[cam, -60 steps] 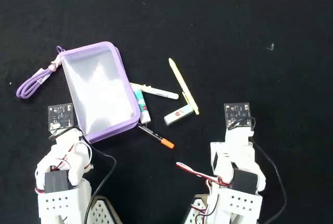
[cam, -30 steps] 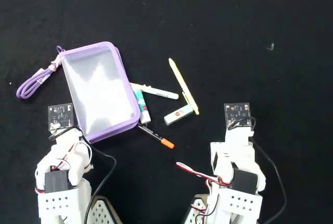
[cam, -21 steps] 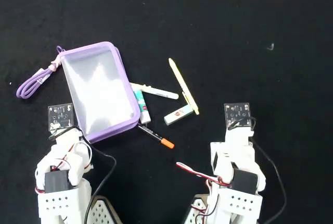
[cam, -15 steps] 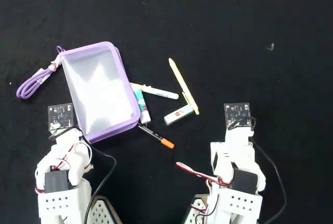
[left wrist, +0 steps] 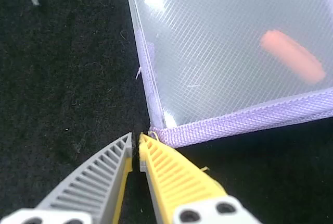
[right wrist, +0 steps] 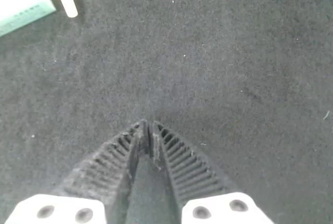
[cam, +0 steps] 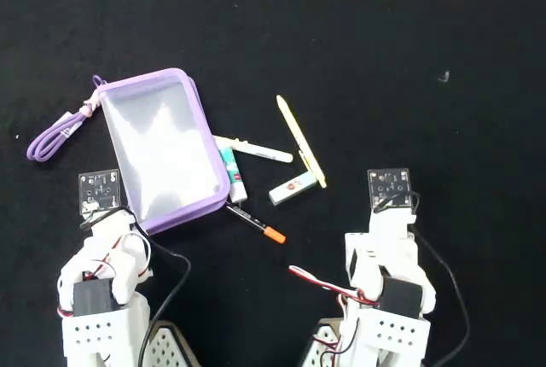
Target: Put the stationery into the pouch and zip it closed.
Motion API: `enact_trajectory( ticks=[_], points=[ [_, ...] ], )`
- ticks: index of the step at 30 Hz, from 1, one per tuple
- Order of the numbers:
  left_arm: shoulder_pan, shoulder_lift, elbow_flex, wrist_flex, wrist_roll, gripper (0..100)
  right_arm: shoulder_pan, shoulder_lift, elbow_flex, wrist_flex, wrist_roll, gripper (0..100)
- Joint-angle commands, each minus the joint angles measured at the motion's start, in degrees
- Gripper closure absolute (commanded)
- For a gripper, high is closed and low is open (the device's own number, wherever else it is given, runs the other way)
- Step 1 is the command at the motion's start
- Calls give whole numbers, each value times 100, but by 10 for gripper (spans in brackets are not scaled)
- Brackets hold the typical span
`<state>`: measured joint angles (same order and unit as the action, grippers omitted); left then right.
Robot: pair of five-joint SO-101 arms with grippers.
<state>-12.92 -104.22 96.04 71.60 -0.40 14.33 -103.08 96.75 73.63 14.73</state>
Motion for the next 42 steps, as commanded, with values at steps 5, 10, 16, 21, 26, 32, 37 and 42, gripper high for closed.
enact_trajectory(
  ticks=[5, 10, 16, 21, 26, 32, 37, 42],
  points=[
    [-66, -53, 136, 26, -18, 970, 53, -382, -22, 26, -18, 986],
    [31, -53, 136, 26, -9, 970, 53, -382, -22, 26, -26, 986],
    [435, -53, 136, 26, -9, 970, 53, -382, -22, 26, -26, 986],
    [523, -53, 136, 149, -44, 970, 70, -374, -22, 26, 9, 986],
    [84, -53, 13, 149, -44, 970, 79, -374, -22, 26, 9, 986],
    [-92, -53, 4, 193, -334, 970, 88, -374, -22, 26, 9, 986],
    [-119, -53, -198, 185, -1916, 970, 88, -374, -22, 26, 9, 986],
    [-154, -53, -646, 193, -3174, 971, 88, -374, -22, 26, 9, 986]
  ],
)
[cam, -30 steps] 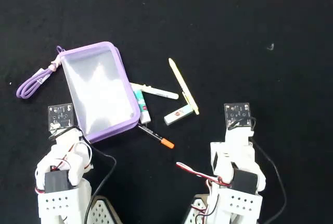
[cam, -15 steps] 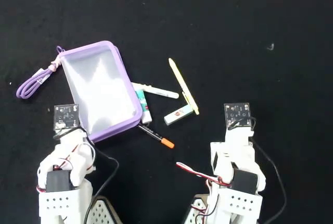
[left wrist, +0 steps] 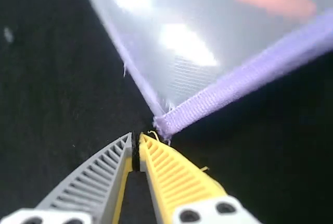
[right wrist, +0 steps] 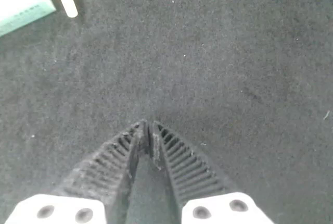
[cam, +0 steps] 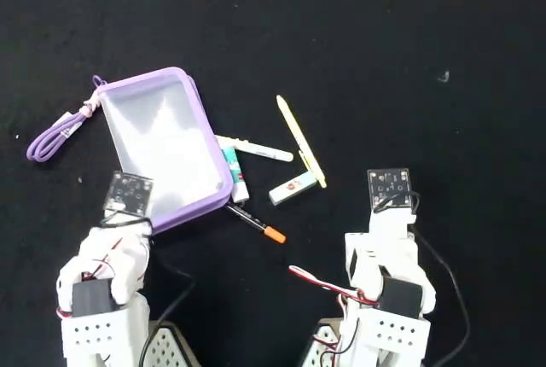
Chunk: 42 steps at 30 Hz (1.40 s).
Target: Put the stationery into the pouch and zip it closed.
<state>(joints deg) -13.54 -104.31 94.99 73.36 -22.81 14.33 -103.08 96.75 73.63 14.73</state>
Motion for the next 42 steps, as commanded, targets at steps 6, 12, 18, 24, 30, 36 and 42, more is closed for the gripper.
enact_trajectory(
  ticks=[6, 12, 18, 24, 30, 36, 42],
  points=[
    [-1367, -44, -1464, -756, -1064, 971, 88, -365, -22, 26, 9, 986],
    [-2677, 26, -1736, -2567, 290, 970, 88, -365, -22, 26, 9, 986],
    [-2695, 1002, -2053, -2681, 79, 839, 88, -365, -22, 26, 9, 986],
    [-2677, 3411, -3486, -2646, 167, 824, 88, -365, -22, 26, 9, 986],
    [-2668, 5969, -5103, -2664, 149, 822, 88, -365, -22, 26, 9, 986],
    [-2510, 7903, -6519, -2629, 149, 818, 88, -365, -22, 26, 9, 986],
    [-2062, 9530, -7653, -2629, -88, 818, 88, -365, -22, 26, 9, 986]
  ],
)
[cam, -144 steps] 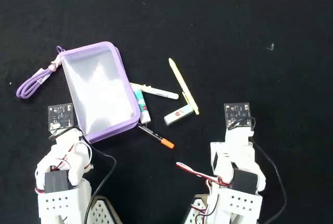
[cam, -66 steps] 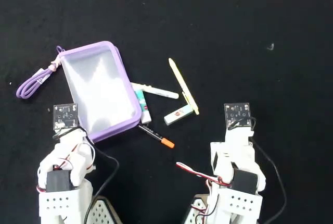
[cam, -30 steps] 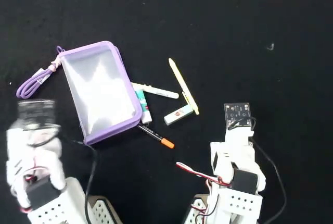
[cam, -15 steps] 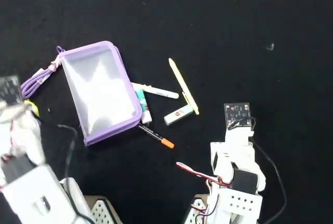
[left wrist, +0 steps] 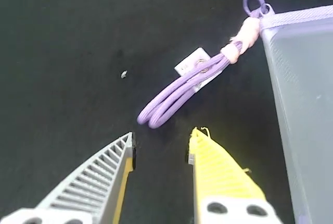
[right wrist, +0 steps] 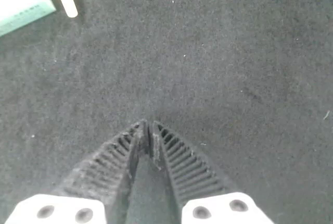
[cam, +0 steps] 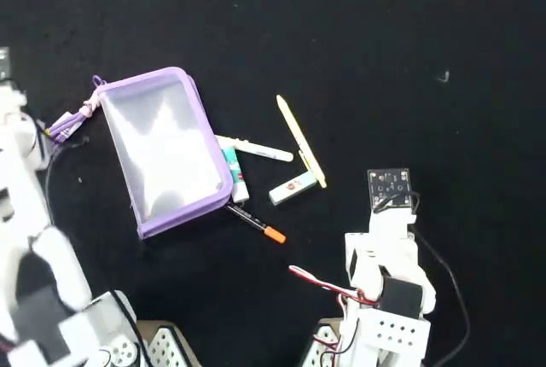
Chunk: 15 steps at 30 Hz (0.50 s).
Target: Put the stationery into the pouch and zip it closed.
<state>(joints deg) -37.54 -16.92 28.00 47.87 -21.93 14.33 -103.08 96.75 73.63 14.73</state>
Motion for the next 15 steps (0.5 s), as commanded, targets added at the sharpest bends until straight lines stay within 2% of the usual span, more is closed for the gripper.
enact_trajectory(
  ticks=[1, 4, 9, 15],
  points=[
    [453, 1002, -1086, -79, -387, 818, 88, -365, -22, 26, 9, 986],
    [769, 1591, -1473, -132, -835, 823, 88, -365, -22, 26, 9, 986],
    [1015, 2391, -2422, -132, -536, 822, 88, -365, -22, 26, 9, 986],
    [1147, 3692, -3565, -88, -545, 819, 88, -365, -22, 26, 9, 986]
  ],
)
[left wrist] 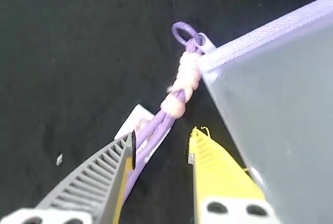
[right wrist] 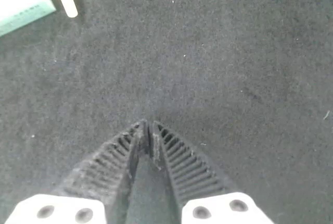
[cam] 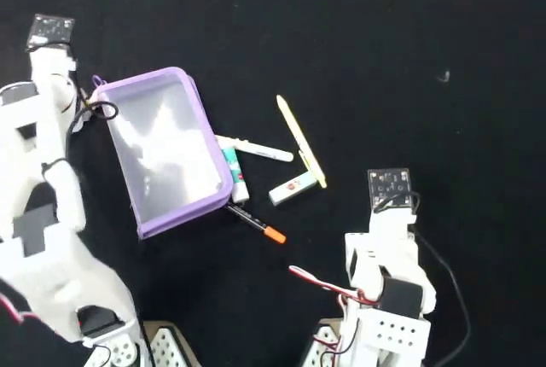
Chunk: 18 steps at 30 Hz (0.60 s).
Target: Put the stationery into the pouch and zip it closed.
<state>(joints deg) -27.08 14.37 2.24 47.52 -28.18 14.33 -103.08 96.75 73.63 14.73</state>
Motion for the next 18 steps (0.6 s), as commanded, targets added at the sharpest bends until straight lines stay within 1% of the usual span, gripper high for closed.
enact_trajectory(
  ticks=[1, 8, 15, 16, 18],
  points=[
    [101, 765, -1174, -53, 79, 819, 88, -365, -22, 26, 9, 986],
    [145, 1793, -2079, -53, 70, 823, 88, -365, -22, 26, 9, 986],
    [145, 2259, -2211, -53, 70, 825, 88, -365, -22, 26, 9, 986],
    [145, 2295, -2202, -53, 70, 834, 88, -365, -22, 26, 9, 986],
    [145, 2347, -2202, -53, 70, 887, 88, -365, -22, 26, 9, 986]
  ],
)
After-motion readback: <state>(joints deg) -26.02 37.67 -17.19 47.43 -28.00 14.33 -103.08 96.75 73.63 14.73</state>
